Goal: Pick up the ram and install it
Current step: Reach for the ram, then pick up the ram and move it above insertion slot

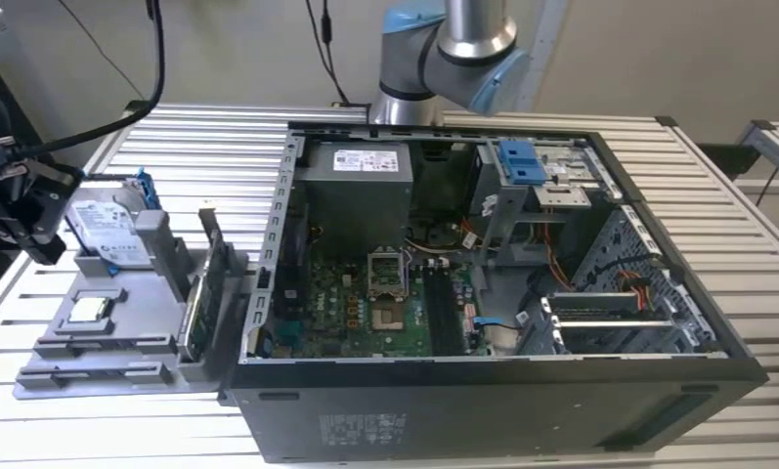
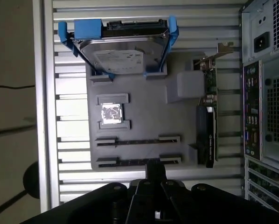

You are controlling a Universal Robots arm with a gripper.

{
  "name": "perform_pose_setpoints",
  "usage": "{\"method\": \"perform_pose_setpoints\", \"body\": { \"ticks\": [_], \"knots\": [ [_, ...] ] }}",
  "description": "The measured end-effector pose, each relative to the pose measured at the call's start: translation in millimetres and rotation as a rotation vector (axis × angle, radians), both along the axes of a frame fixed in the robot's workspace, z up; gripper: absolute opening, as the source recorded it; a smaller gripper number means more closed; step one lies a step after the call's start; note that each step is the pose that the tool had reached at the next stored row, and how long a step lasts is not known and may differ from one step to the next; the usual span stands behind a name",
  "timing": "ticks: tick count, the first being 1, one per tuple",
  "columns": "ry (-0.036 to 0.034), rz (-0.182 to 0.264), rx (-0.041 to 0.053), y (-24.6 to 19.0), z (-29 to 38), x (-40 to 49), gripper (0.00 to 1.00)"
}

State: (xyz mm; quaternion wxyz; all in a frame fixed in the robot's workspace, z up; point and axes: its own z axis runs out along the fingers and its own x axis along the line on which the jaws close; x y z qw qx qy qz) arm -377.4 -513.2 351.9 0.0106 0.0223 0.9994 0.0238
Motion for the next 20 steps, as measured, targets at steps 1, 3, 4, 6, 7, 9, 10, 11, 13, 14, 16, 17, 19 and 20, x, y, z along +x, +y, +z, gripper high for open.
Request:
{"method": "perform_pose_setpoints", "body": {
  "ticks": [1,3,4,6,7,9,10,11,13,14,16,17,19,20],
  "knots": [
    [-0.0001,0.001,0.0001,-1.7,-0.3,0.1,0.11],
    [-0.0001,0.003,0.0002,-5.3,-0.9,0.1,0.11],
    [0.0001,0.003,0.0000,-7.8,-1.2,0.1,0.11],
    [0.0003,0.003,0.0000,-9.0,-1.4,0.1,0.11],
    [0.0008,0.003,0.0000,-9.0,-1.4,0.0,0.11],
    [0.0015,0.003,0.0001,-9.1,-1.4,0.0,0.11],
    [0.0020,0.003,0.0000,-9.1,-1.4,0.1,0.11],
    [0.0024,0.003,0.0001,-9.1,-1.5,0.1,0.11],
    [0.0032,0.003,0.0001,-9.1,-1.5,0.1,0.11],
    [0.0037,0.003,0.0001,-9.1,-1.4,0.1,0.11],
    [0.0044,0.003,0.0001,-9.1,-1.5,0.1,0.11],
    [0.0049,0.003,0.0001,-9.1,-1.4,0.1,0.11],
    [0.0057,0.003,0.0001,-9.1,-1.5,0.1,0.11],
    [0.0062,0.003,0.0000,-9.1,-1.4,0.1,0.11]
  ]
}}
